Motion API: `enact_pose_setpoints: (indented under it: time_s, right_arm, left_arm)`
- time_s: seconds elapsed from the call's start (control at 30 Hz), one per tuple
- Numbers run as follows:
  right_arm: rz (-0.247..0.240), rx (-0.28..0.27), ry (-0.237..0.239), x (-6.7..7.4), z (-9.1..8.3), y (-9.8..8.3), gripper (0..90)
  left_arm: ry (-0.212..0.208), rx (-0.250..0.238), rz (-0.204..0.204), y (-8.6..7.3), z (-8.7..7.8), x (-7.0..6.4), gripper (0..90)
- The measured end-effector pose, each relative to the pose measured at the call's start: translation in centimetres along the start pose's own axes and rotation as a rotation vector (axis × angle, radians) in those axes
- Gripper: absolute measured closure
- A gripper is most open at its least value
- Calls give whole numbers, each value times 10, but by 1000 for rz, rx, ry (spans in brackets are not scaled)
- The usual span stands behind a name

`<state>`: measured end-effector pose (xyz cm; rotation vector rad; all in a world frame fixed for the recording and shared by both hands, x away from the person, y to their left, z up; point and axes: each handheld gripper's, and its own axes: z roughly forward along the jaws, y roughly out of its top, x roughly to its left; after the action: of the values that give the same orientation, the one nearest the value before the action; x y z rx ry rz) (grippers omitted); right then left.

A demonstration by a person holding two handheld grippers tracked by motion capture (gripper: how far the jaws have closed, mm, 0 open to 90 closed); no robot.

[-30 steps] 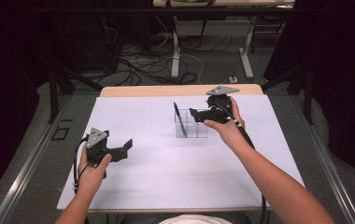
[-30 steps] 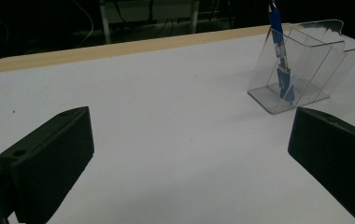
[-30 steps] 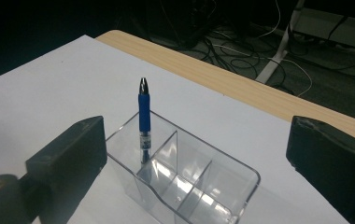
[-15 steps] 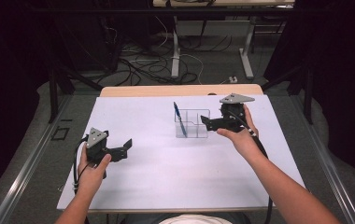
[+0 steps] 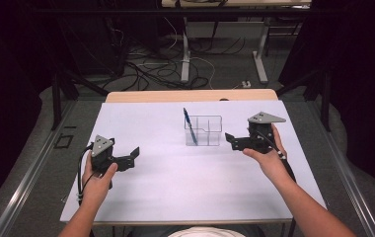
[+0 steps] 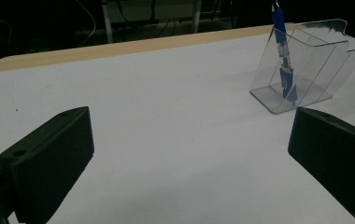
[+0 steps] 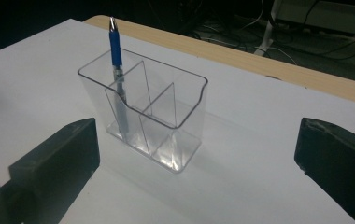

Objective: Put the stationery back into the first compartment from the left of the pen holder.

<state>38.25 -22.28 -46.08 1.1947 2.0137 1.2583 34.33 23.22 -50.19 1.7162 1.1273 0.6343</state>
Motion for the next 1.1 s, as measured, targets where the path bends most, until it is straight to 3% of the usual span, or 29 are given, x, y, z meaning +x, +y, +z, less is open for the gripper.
enact_pose_setpoints:
  time_s: [0.37,0.53,0.87,1.1]
  right_arm:
    - [52,6,-30,-11,1,-32,1]
    - [48,-6,-66,-16,3,-40,1]
    - [97,8,-139,-30,3,-56,0]
    - [125,24,-148,-41,3,-67,0]
  left_arm:
    - [4,6,7,-1,0,1,1]
    - [0,6,1,-1,1,0,1]
    - [1,6,8,-1,0,1,1]
    - [0,4,-1,-1,0,1,1]
